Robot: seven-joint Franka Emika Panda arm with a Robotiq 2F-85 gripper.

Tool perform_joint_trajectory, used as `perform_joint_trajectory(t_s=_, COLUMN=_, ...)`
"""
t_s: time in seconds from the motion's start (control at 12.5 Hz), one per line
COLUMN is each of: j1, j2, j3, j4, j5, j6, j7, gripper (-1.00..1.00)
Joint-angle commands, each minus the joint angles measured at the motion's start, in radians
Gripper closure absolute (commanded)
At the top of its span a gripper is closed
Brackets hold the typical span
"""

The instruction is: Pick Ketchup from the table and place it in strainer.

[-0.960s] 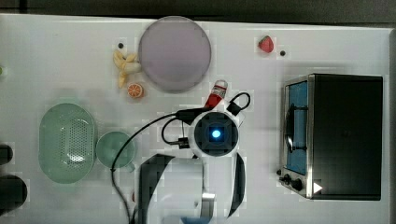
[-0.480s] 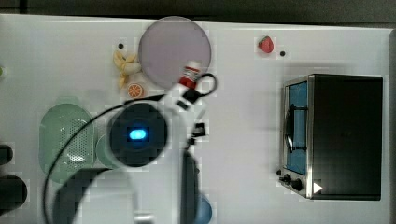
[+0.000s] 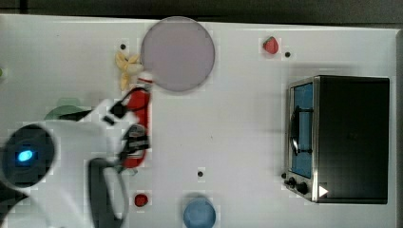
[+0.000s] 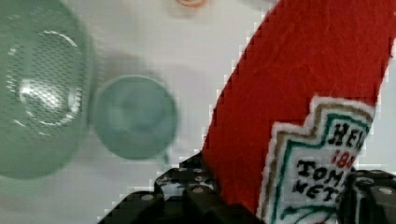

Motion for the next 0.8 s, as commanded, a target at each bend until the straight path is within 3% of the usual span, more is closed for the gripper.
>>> perform_joint_trajectory(t_s=0.08, j1=0.025, j2=0.057, j3=0.072, j4=0.012, j5=0.015, j6=0.102, j7=0.228, gripper=-0.26)
perform_joint_trajectory(t_s=0.56, j1=0.036, j2=0.304, j3=0.243, j4=0.008, j5=0.011, j6=0.371, j7=0.596, gripper=-0.26)
perform_joint_trajectory(t_s=0.8, j1=0.073, j2=0.437, j3=0.263, j4=-0.005, j5=-0.026, j6=0.493, j7=0.655, gripper=-0.26)
